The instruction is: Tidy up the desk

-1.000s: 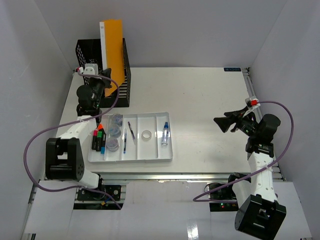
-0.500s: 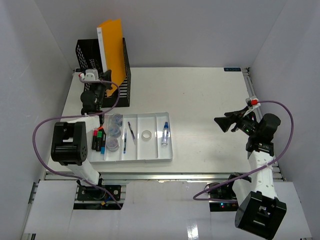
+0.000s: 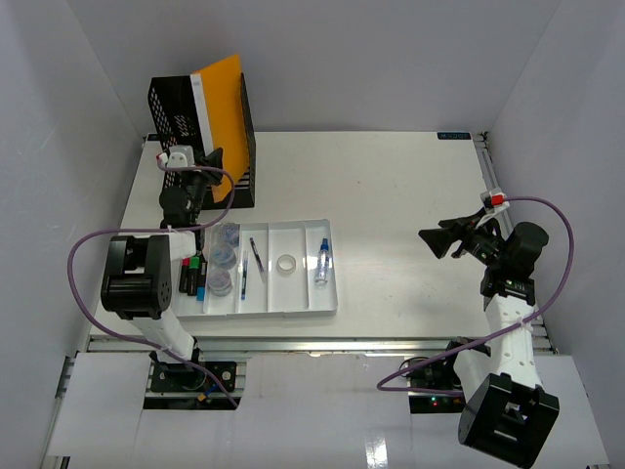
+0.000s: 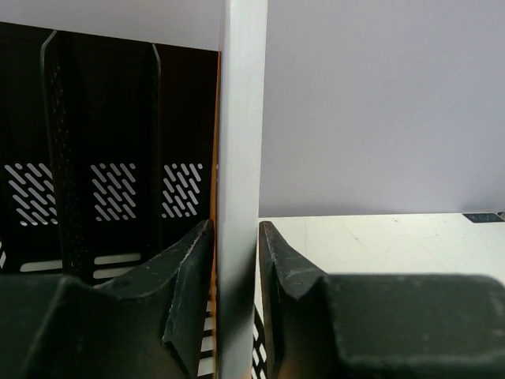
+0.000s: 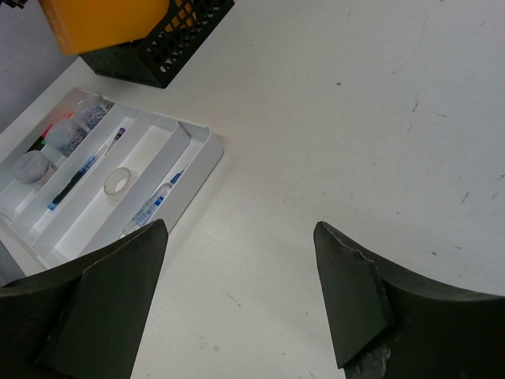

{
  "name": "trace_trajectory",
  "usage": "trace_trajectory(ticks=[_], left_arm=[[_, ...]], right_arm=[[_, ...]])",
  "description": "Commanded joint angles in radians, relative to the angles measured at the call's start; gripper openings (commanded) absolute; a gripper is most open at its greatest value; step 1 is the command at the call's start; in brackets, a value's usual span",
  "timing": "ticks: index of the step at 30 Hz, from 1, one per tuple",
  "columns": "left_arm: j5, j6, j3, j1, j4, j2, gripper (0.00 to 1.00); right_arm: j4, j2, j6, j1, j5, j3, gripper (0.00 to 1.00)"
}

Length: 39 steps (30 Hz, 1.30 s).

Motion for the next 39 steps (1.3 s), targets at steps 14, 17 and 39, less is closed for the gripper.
trace_trajectory(ticks=[14,17,39], left_arm=[[0.071,0.198,0.329,0.004,-0.681,-0.112,0.41],[0.058,0.201,0.382,0.004,-0.759,-0.102,0.36],[0.009,0.058,0.242,0.004,-0.448,-0.203,0.0]], right_arm=[[0.053,-0.028,0.01,-0.006,-0.018,0.003,0.81],[0.053,-0.033,0.011,-0.006,-0.02,0.003,0.81],[0.052,-0.052,0.016,-0.009,-0.019,0.003,0.81]])
